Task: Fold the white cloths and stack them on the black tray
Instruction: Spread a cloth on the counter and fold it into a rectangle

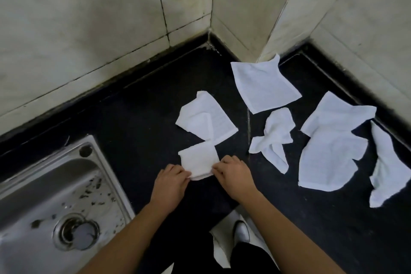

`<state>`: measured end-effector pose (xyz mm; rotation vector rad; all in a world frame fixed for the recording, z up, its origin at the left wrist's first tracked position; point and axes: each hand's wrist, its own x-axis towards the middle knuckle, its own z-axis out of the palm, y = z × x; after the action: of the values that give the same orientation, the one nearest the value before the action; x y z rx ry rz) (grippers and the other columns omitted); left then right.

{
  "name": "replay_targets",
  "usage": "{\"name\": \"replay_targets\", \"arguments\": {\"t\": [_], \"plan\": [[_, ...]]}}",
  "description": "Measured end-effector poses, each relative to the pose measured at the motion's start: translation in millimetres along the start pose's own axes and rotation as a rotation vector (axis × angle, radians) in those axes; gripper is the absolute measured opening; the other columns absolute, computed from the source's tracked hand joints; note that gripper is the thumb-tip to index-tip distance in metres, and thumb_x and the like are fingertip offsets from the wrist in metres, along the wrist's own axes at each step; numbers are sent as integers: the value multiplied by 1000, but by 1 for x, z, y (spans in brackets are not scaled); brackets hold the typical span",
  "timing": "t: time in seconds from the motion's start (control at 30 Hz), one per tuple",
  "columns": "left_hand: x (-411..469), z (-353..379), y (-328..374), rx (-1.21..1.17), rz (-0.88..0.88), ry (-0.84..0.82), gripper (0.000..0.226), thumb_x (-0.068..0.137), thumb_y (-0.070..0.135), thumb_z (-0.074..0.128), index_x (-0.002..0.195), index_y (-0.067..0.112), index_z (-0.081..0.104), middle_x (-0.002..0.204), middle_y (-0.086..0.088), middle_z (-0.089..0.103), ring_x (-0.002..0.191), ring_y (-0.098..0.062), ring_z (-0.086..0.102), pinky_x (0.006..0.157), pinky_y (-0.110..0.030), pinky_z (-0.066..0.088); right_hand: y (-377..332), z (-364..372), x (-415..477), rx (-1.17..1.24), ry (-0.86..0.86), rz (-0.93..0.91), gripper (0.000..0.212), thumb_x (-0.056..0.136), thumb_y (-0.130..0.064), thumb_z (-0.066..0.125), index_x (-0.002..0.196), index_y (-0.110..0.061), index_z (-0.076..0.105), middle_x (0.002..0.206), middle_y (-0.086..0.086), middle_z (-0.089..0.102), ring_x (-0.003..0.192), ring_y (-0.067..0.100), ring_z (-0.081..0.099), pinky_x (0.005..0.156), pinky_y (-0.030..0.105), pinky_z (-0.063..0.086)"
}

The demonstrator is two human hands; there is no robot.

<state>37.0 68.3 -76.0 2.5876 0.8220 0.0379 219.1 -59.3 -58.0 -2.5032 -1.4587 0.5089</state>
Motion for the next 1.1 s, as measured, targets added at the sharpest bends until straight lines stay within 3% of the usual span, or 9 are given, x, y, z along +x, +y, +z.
{"name": "replay_targets", "arguments": {"t": [0.1, 0.2, 0.3, 0.4, 0.53, 0.67, 0.8, 0.97, 1.1], "plan": [[-11, -9, 0, -102, -68, 51, 20, 79, 14, 81, 97, 19, 78, 89, 6, 64, 82, -19, 60, 68, -35, 54, -9, -9, -3, 181, -38, 31, 27, 100, -39, 53, 105, -21, 72, 104, -3, 61, 94, 17, 57, 76, 33, 52], [-16, -28, 4, -193, -198, 123, 20, 85, 15, 74, 103, 19, 77, 95, 6, 63, 86, -14, 57, 71, -28, 50, -23, -25, -1, 285, -33, -20, 29, 103, -41, 47, 100, -19, 65, 102, -4, 58, 93, 14, 57, 74, 34, 50], [-12, -53, 12, -230, -315, 222, 15, 84, 18, 73, 99, 21, 76, 94, 10, 60, 87, -10, 52, 66, -23, 42, -37, -54, 3, 314, -57, -110, 31, 104, -43, 41, 104, -20, 61, 104, -6, 57, 94, 11, 56, 80, 30, 48], [-6, -84, 21, -191, -369, 327, 11, 78, 17, 72, 87, 24, 70, 83, 15, 54, 82, -10, 48, 65, -26, 37, -52, -94, 8, 377, -24, -201, 29, 104, -42, 42, 107, -20, 61, 102, -7, 59, 89, 10, 59, 80, 27, 48], [-5, -115, 28, -92, -394, 421, 13, 70, 17, 73, 79, 21, 65, 71, 11, 53, 74, -17, 48, 65, -35, 43, -64, -134, 10, 512, -31, -202, 20, 104, -36, 46, 100, -21, 59, 88, -8, 63, 80, 10, 58, 74, 24, 46], [-17, -126, 20, -5, -437, 467, 16, 67, 12, 80, 79, 18, 70, 75, 1, 59, 77, -27, 55, 67, -39, 48, -60, -161, 8, 690, 11, -183, 20, 104, -33, 48, 85, -30, 54, 76, -9, 60, 71, 6, 60, 67, 19, 45], [-27, -137, 11, -1, -452, 506, 16, 77, 13, 76, 88, 24, 77, 87, 1, 65, 88, -27, 58, 72, -37, 47, -53, -183, 13, 707, 21, -192, 21, 104, -31, 47, 87, -25, 56, 75, -3, 62, 64, -3, 57, 61, 10, 42], [-25, -161, 8, -27, -495, 503, 31, 86, 14, 67, 113, 28, 73, 107, 2, 74, 97, -27, 66, 73, -36, 51, -47, -187, 42, 741, 70, -128, 17, 102, -35, 53, 93, -23, 61, 77, -1, 70, 66, -1, 64, 70, 24, 51], [-20, -195, 11, -121, -479, 741, 25, 85, 4, 65, 102, 20, 72, 85, -2, 74, 73, -26, 66, 64, -33, 49, -56, -200, 63, 827, 161, -170, 13, 101, -37, 55, 91, -32, 62, 88, -6, 74, 85, 6, 71, 83, 32, 59]]}}
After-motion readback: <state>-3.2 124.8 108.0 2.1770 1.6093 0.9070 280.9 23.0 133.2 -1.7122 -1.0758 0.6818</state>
